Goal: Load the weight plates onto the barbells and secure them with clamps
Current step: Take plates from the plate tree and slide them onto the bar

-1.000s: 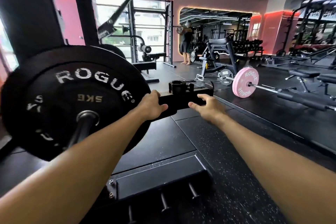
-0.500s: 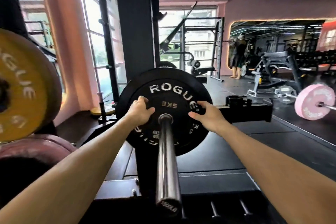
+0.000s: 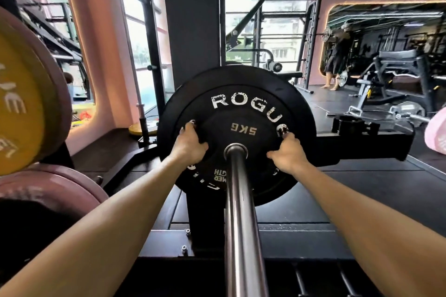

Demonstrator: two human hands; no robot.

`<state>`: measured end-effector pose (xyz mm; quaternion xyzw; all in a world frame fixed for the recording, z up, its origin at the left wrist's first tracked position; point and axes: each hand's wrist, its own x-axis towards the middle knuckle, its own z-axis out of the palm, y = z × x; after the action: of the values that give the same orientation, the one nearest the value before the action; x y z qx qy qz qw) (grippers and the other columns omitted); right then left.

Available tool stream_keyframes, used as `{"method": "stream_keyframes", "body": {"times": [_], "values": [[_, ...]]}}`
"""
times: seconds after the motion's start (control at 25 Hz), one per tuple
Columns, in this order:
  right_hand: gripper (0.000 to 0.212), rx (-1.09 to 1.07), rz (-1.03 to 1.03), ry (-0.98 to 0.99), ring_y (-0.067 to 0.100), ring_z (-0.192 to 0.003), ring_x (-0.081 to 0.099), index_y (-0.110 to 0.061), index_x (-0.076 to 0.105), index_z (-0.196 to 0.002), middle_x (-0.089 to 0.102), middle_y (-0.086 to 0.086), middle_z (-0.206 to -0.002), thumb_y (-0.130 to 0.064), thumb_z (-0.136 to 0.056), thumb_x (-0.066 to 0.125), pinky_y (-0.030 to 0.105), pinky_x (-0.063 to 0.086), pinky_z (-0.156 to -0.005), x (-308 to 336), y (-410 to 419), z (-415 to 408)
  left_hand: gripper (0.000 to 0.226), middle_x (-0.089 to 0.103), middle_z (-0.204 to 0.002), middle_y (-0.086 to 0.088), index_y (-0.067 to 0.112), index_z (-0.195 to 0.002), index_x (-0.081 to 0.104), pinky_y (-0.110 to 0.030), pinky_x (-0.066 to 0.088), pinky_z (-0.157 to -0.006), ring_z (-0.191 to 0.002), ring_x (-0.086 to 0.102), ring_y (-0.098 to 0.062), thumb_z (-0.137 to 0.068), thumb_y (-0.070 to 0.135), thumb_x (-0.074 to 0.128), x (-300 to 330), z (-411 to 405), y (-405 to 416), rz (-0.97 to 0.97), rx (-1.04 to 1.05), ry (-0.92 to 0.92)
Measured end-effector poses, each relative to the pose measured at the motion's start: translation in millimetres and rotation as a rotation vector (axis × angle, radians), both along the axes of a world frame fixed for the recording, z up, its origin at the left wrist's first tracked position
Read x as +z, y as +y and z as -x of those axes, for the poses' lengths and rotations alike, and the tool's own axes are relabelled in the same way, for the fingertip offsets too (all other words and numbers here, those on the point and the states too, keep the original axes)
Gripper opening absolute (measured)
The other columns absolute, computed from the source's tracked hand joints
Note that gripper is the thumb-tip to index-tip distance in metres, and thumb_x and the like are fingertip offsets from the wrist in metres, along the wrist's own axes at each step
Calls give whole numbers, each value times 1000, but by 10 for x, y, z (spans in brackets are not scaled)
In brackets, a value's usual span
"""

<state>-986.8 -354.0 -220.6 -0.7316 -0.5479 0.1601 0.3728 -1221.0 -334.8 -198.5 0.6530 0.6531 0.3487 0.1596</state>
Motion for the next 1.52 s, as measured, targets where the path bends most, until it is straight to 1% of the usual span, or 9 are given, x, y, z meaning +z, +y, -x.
{"method": "stream_keyframes", "body": {"times": [0.16,0.32,0.48,0.64,0.72,0.88,1.0,1.24,1.52], "values": [[63,-10,-24,-106,40,-121,51,-3,34,-139,39,20,-139,-15,-87,68,40,43,-100,-82,230,-5,55,47,-138,-20,3,-130,39,-43,40,-99,-125,50,-39,-86,16,69,-106,-123,205,-119,106,-3],[59,11,-63,-201,41,-117,53,-7,35,-138,41,18,-138,-16,-88,66,41,44,-94,-79,230,-31,64,48,-137,-21,2,-138,39,-44,41,-98,-125,50,-41,-86,21,70,-125,-147,237,-169,122,159],[56,57,-75,-159,41,-110,58,-8,35,-135,60,21,-119,-14,-89,65,39,45,-91,-67,-4,-13,65,55,-132,-19,12,-143,47,-39,43,-95,-122,53,-39,-83,22,69,-104,-67,11,-117,108,179],[45,40,-80,-250,39,-111,59,-7,49,-125,62,17,-120,-16,-86,69,40,48,-93,-24,-475,33,50,67,-114,-17,24,-128,60,-36,50,-91,-109,61,-39,-79,13,59,-137,32,-449,-45,94,-17],[36,9,-84,-277,39,-108,60,-9,56,-117,64,15,-116,-17,-84,68,42,51,-90,0,-827,74,49,68,-111,-16,24,-125,62,-39,52,-93,-106,62,-38,-79,11,55,-170,79,-787,-49,81,-39],[29,-19,-79,-300,38,-106,60,-14,57,-112,64,11,-113,-13,-83,61,38,48,-82,12,-1587,180,39,69,-109,-17,18,-118,63,-40,51,-92,-107,61,-40,-81,10,55,-182,162,-1533,-103,57,2],[26,-3,-89,-287,37,-105,59,-14,56,-109,63,10,-110,-9,-83,59,36,45,-77,5,-2113,252,35,69,-108,-17,18,-113,63,-37,46,-84,-106,60,-41,-81,10,55,-194,239,-2050,-116,46,37],[29,22,-129,-271,38,-106,58,-13,56,-107,65,14,-110,-5,-80,59,39,49,-84,5,-3077,320,32,69,-103,-12,18,-110,64,-32,41,-74,-102,62,-38,-81,9,54,-181,355,-3030,-145,-9,72],[18,34,-109,-345,37,-96,59,-16,49,-92,60,10,-95,-7,-78,57,36,48,-74,38,-3661,388,29,70,-107,-12,23,-105,67,-40,49,-81,-103,61,-42,-80,18,53,-125,471,-3524,-169,-35,166]]}}
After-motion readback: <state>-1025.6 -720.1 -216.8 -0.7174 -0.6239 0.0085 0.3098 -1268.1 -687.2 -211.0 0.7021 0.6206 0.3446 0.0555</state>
